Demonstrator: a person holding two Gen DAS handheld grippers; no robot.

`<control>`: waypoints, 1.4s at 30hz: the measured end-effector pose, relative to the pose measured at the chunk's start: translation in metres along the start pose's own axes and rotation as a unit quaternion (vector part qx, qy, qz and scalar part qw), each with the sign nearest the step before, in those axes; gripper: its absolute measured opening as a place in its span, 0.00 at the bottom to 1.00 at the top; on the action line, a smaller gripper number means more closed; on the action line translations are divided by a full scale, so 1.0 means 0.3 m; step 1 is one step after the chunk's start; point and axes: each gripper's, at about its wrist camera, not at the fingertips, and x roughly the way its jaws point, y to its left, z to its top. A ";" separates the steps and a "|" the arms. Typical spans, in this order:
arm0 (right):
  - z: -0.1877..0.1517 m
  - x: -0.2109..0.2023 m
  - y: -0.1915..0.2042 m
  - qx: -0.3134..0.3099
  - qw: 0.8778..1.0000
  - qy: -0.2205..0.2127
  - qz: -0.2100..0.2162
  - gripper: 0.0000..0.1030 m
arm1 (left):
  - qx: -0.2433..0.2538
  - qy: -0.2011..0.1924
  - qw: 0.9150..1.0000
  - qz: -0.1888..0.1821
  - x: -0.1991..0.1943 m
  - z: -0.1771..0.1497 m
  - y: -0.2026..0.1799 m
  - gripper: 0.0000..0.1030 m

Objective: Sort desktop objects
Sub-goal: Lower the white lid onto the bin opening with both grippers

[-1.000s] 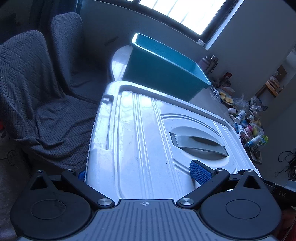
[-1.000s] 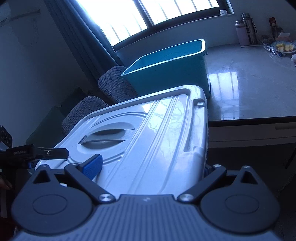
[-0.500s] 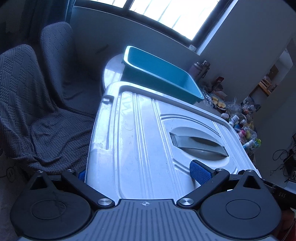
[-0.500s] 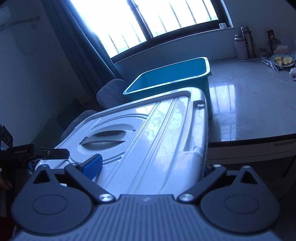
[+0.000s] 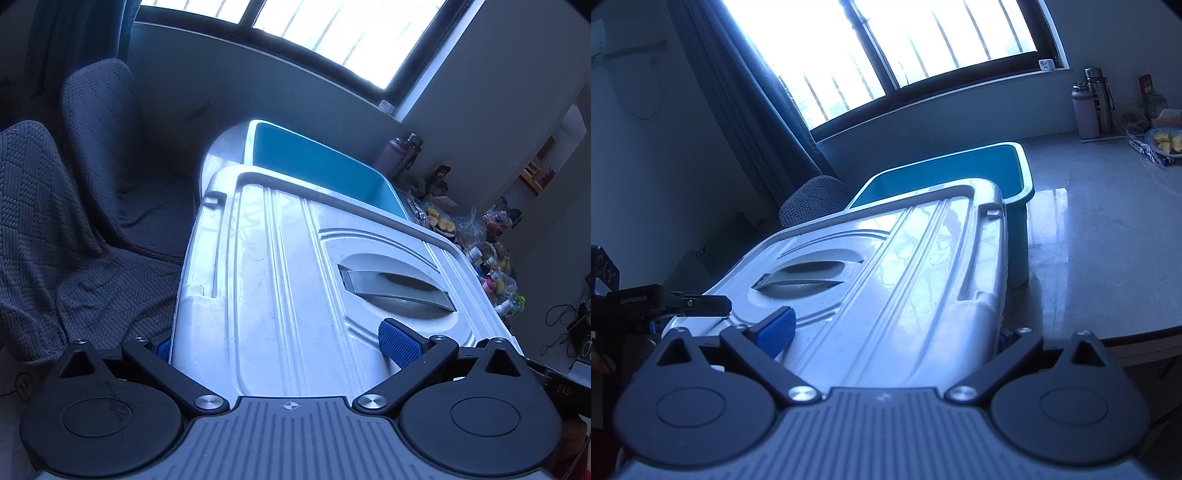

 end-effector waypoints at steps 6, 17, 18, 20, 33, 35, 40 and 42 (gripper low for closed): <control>0.061 0.040 -0.039 -0.003 1.000 -0.010 0.001 0.96 | 0.005 -0.005 1.000 -0.001 0.061 0.089 -0.033 1.00; 0.142 0.104 -0.111 -0.001 1.000 -0.013 0.002 0.96 | 0.007 -0.001 1.000 -0.003 0.174 0.191 -0.084 1.00; 0.149 0.109 -0.115 -0.002 1.000 -0.013 0.002 0.96 | 0.006 -0.001 1.000 -0.003 0.181 0.197 -0.086 1.00; 0.164 0.121 -0.123 -0.003 1.000 -0.013 0.002 0.96 | 0.004 -0.001 1.000 -0.003 0.200 0.212 -0.088 1.00; 0.305 0.237 -0.177 0.001 1.000 -0.024 -0.013 0.96 | 0.010 0.001 1.000 -0.014 0.374 0.393 -0.081 1.00; 0.333 0.257 -0.189 0.001 1.000 -0.024 -0.015 0.96 | 0.010 -0.001 1.000 -0.017 0.402 0.419 -0.083 1.00; 0.373 0.308 -0.205 0.005 1.000 -0.020 -0.020 0.96 | 0.011 0.001 1.000 -0.020 0.466 0.480 -0.076 1.00; 0.383 0.329 -0.213 0.009 1.000 -0.019 -0.022 0.96 | 0.015 0.004 1.000 -0.021 0.488 0.501 -0.071 1.00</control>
